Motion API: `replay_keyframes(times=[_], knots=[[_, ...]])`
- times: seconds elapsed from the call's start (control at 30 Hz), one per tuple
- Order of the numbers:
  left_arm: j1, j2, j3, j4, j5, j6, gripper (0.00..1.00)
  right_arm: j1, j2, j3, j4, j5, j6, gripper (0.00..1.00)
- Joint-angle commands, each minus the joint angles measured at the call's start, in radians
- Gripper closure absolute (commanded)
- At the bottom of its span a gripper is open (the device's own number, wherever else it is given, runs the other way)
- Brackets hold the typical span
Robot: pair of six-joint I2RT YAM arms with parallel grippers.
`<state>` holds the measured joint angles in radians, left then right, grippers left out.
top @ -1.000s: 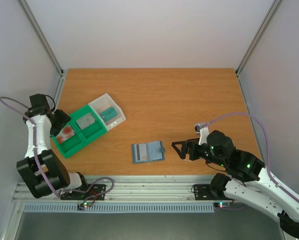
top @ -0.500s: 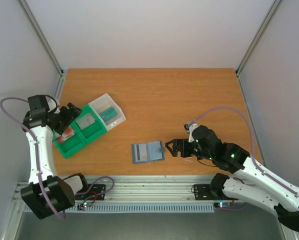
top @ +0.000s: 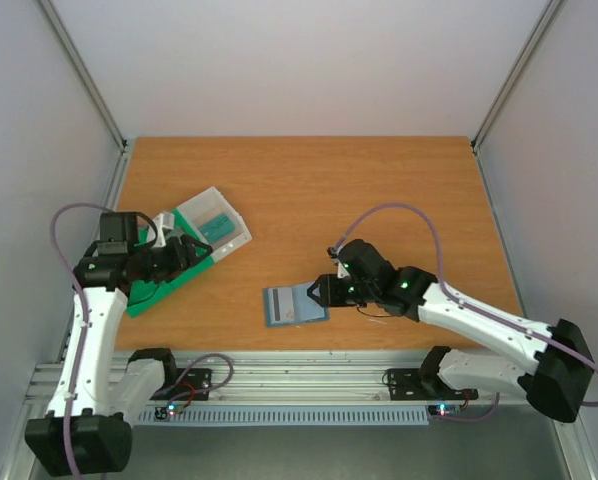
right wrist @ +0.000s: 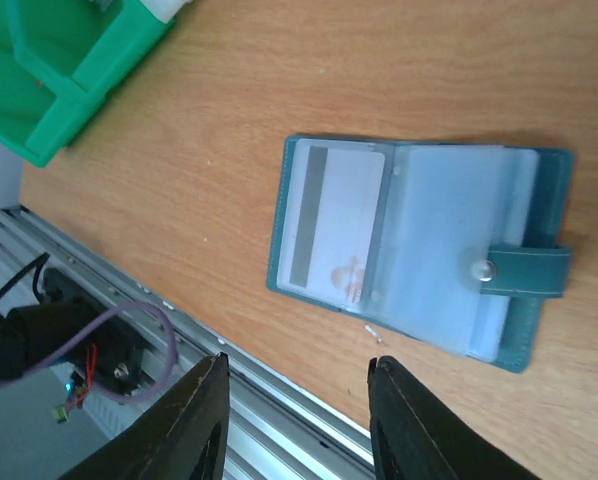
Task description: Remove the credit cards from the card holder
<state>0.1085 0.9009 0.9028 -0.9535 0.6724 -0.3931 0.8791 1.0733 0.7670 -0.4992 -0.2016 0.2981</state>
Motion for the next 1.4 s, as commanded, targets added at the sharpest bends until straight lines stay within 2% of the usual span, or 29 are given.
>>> replay_keyframes(times=[0.0, 0.1, 0.2, 0.3, 0.53, 0.73, 1.0, 1.2, 1.37], knots=[[-0.121, -0.053, -0.022, 0.022, 0.051, -0.031, 0.36, 0.001, 0.102, 0.008, 0.129, -0.054, 0.032, 0.62], [-0.214, -0.086, -0.064, 0.082, 0.043, -0.097, 0.40, 0.003, 0.178, 0.023, 0.170, -0.056, 0.038, 0.65], [-0.291, -0.110, -0.118, 0.156, 0.032, -0.169, 0.48, 0.003, 0.251, 0.030, 0.217, -0.062, 0.050, 0.69], [-0.363, -0.123, -0.168, 0.209, -0.014, -0.213, 0.48, 0.011, 0.321, 0.039, 0.264, -0.076, 0.054, 0.72], [-0.445, -0.144, -0.303, 0.349, -0.051, -0.328, 0.54, 0.026, 0.453, 0.069, 0.283, -0.063, 0.048, 0.74], [-0.480, -0.159, -0.412, 0.452, -0.077, -0.395, 0.56, 0.027, 0.523, 0.075, 0.270, -0.054, 0.030, 0.77], [-0.493, -0.123, -0.451, 0.533, -0.088, -0.439, 0.58, 0.027, 0.600, 0.071, 0.312, -0.106, 0.026, 0.77], [-0.499, -0.121, -0.501, 0.607, -0.101, -0.506, 0.65, 0.029, 0.613, 0.032, 0.349, -0.089, 0.042, 0.83], [-0.535, -0.104, -0.518, 0.659, -0.145, -0.566, 0.66, 0.029, 0.613, -0.005, 0.395, -0.092, 0.066, 0.92]])
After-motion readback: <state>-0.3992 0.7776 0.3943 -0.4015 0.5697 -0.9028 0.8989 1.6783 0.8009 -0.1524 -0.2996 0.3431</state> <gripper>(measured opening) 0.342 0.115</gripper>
